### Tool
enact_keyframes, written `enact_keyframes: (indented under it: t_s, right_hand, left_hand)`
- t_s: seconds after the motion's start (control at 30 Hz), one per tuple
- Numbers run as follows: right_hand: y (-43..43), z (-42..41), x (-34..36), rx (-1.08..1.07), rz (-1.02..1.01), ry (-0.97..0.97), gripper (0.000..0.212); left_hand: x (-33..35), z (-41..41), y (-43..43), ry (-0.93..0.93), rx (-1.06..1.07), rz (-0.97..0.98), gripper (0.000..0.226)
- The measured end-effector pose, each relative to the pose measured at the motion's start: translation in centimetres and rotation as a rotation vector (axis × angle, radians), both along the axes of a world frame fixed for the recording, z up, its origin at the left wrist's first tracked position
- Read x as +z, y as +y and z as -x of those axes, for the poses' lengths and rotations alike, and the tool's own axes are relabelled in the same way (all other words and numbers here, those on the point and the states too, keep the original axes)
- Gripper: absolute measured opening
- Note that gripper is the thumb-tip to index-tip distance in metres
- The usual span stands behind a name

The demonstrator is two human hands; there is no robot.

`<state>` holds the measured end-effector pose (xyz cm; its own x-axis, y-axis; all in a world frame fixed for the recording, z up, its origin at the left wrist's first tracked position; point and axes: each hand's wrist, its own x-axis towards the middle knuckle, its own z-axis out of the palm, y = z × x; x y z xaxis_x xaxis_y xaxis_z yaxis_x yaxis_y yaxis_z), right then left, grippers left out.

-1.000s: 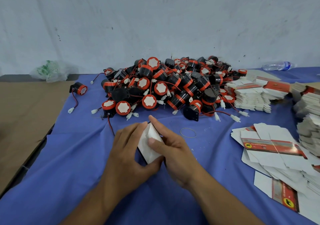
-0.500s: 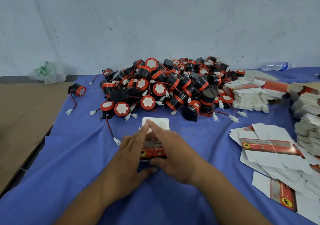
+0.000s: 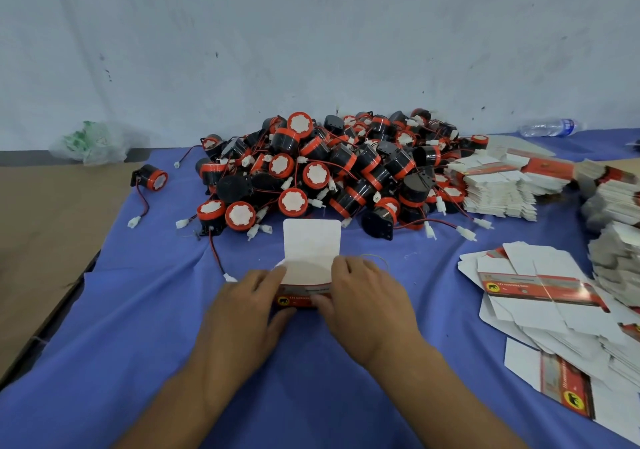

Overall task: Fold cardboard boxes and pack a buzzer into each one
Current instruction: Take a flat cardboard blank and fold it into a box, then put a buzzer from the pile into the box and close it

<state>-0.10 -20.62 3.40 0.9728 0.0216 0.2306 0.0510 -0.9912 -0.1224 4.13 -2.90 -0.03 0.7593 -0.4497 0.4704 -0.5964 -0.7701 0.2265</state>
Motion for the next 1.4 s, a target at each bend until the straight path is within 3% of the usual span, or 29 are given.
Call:
enact_keyframes:
  t_s: [0.13, 0.27, 0.4, 0.47, 0.53, 0.57, 0.7, 0.77, 0.9, 1.0, 1.07, 1.17, 1.23, 1.33, 1.4]
  right_hand:
    - [1.4, 0.6, -1.8, -0.015, -0.168, 0.199, 0.082]
    - [-0.8, -0.7, -0.7, 0.007, -0.322, 0.084, 0.044]
    - [-4.3, -3.2, -0.4, -0.127, -0.491, 0.085, 0.044]
    - [-6.0, -5.5, 0.3, -0.163, -0.432, 0.066, 0.028]
    - [-7.4, -8.2, 1.2, -0.188, -0.292, 0.092, 0.058]
    - [-7.9, -9.2, 1.3, -0.198, -0.237, 0.102, 0.063]
    - [-8.6, -11.0, -1.0, -0.247, 0.003, -0.004, 0.043]
    - [-8.5, -10.2, -1.8, -0.303, -0.143, -0.083, 0.037]
    - [-8.8, -7.2, -1.7, -0.275, -0.516, -0.029, 0.041]
    - [-7.7, -4.2, 0.0, -0.2, -0.86, -0.255, 0.038]
    - [-5.6, -2.5, 1.9, -0.026, -0.941, -0.46, 0.046]
    - [-2.1, -0.9, 2.4, 0.251, -0.513, -0.561, 0.049]
    - [-0.5, -1.0, 1.6, 0.338, -0.249, -0.449, 0.046]
    - [-0.4, -1.5, 0.8, 0.364, -0.265, -0.17, 0.042]
    - [-0.9, -1.6, 0.6, 0.415, -0.324, -0.097, 0.035]
  left_hand:
    - [-0.7, 0.0, 0.1, 0.202, -0.035, 0.229, 0.053]
    - [-0.3, -0.1, -0.1, 0.323, -0.002, 0.405, 0.048]
    - [-0.6, 0.1, 0.2, 0.418, -0.03, 0.41, 0.045]
    - [-0.6, 0.1, 0.2, 0.441, -0.055, 0.418, 0.045]
    - [-0.8, -0.1, 0.3, 0.421, -0.035, 0.422, 0.046]
    - [-0.9, -0.2, 0.3, 0.415, -0.033, 0.421, 0.046]
    - [-0.7, -0.2, 0.3, 0.4, -0.082, 0.428, 0.048]
    - [-0.7, -0.4, 0.2, 0.415, -0.092, 0.441, 0.048]
    - [-1.0, -0.2, 0.4, 0.437, -0.078, 0.429, 0.045]
    - [-0.8, -0.2, 0.4, 0.451, -0.071, 0.433, 0.045]
    - [-0.8, -0.3, 0.2, 0.452, -0.065, 0.43, 0.045]
    - [-0.8, -0.3, 0.2, 0.438, -0.053, 0.426, 0.048]
    - [-0.7, -0.2, 0.2, 0.44, -0.075, 0.448, 0.052]
    - [-0.5, -0.1, 0.1, 0.432, -0.099, 0.539, 0.056]
    - [-0.5, -0.2, 0.1, 0.395, -0.094, 0.528, 0.053]
